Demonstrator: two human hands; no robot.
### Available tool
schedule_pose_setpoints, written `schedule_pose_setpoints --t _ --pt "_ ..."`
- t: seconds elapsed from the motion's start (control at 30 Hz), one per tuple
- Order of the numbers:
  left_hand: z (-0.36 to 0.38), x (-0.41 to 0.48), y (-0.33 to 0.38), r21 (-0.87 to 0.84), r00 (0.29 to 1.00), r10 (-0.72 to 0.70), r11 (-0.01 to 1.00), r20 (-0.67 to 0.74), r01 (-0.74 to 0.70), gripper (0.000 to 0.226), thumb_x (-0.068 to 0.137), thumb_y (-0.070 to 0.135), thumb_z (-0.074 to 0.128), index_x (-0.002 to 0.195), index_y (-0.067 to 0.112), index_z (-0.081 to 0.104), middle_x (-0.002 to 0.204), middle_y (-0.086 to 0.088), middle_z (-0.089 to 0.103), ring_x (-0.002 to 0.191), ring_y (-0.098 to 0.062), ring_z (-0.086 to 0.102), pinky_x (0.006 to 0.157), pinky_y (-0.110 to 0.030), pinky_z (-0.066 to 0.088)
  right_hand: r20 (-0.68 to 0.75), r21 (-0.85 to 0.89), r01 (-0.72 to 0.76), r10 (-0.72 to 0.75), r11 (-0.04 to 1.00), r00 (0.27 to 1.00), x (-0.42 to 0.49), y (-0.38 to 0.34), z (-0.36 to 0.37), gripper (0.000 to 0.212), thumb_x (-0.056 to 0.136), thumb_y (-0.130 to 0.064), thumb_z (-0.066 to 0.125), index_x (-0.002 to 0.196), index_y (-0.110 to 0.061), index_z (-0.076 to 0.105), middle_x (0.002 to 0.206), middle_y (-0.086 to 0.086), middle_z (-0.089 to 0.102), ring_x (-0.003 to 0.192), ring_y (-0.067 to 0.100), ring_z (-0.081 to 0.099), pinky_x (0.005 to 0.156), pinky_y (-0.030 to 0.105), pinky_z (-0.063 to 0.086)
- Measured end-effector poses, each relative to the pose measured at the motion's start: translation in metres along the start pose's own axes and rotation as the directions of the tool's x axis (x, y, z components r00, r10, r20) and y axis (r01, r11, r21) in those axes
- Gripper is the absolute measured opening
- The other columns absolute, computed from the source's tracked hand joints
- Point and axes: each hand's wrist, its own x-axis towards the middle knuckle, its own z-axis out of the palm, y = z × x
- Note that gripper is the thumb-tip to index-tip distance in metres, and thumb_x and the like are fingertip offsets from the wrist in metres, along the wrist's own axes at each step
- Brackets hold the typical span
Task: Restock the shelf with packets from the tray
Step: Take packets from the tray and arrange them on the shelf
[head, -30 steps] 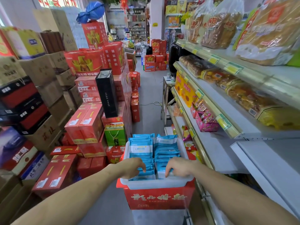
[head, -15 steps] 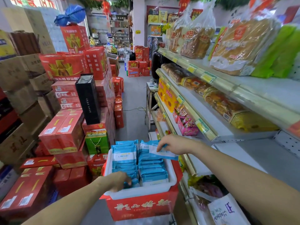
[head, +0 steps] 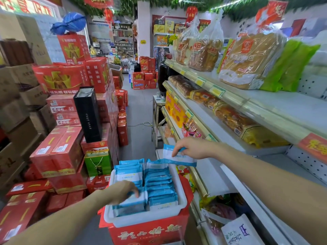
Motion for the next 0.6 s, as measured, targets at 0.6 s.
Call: schedule_pose_setpoints --t 0.6 --pt "-0.378 0.04 0.128 0.024 0.893 0.345 0.935 -0.29 -0.353 0.045 0.097 0.0 0.06 0.108 0.04 0.076 0.112 -0.004 0.067 0.093 -0.027 0.061 0.085 -0.048 0.05 -0.306 -0.105 -0.152 0.113 0.983 0.945 -0.108 0.001 -0.206 0.037 0.099 -0.005 0.063 0.105 -0.039 0.077 0.101 -0.028 0.058 0.09 -0.01 0.054 0.075 0.019 0.038"
